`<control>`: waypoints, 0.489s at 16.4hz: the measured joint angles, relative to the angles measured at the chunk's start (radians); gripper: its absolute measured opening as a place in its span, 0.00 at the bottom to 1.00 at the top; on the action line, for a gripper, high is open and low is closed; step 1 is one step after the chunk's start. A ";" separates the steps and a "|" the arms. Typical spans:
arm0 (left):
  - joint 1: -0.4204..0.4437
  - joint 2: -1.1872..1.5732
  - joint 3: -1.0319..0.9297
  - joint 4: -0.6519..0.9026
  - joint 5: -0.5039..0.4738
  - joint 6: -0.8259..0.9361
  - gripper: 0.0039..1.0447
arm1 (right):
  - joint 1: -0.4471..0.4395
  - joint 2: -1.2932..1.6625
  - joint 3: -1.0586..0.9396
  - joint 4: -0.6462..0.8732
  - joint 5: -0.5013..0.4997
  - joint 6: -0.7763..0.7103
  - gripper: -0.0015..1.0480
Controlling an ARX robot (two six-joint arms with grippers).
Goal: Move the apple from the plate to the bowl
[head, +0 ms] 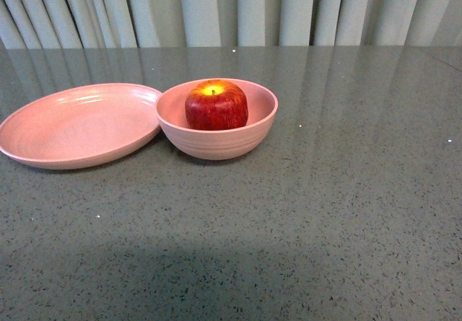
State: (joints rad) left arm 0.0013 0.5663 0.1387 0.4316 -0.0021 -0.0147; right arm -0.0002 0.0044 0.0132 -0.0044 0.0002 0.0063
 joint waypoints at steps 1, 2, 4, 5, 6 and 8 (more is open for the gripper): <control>-0.005 -0.023 -0.017 -0.013 0.002 0.000 0.01 | 0.000 0.000 0.000 0.000 0.000 0.000 0.94; -0.004 -0.045 -0.033 -0.023 0.002 0.000 0.01 | 0.000 0.000 0.000 0.000 0.000 0.000 0.94; -0.004 -0.091 -0.055 -0.047 0.002 0.000 0.01 | 0.000 0.000 0.000 0.000 0.000 0.000 0.94; -0.004 -0.117 -0.065 -0.063 0.002 0.000 0.01 | 0.000 0.000 0.000 0.000 0.000 0.000 0.94; -0.004 -0.137 -0.072 -0.071 0.002 0.000 0.01 | 0.000 0.000 0.000 0.000 0.000 0.000 0.94; -0.004 -0.192 -0.090 -0.111 0.002 0.000 0.01 | 0.000 0.000 0.000 0.000 0.000 0.000 0.94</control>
State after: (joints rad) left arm -0.0029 0.3740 0.0490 0.3202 0.0002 -0.0143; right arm -0.0002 0.0044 0.0132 -0.0044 0.0002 0.0059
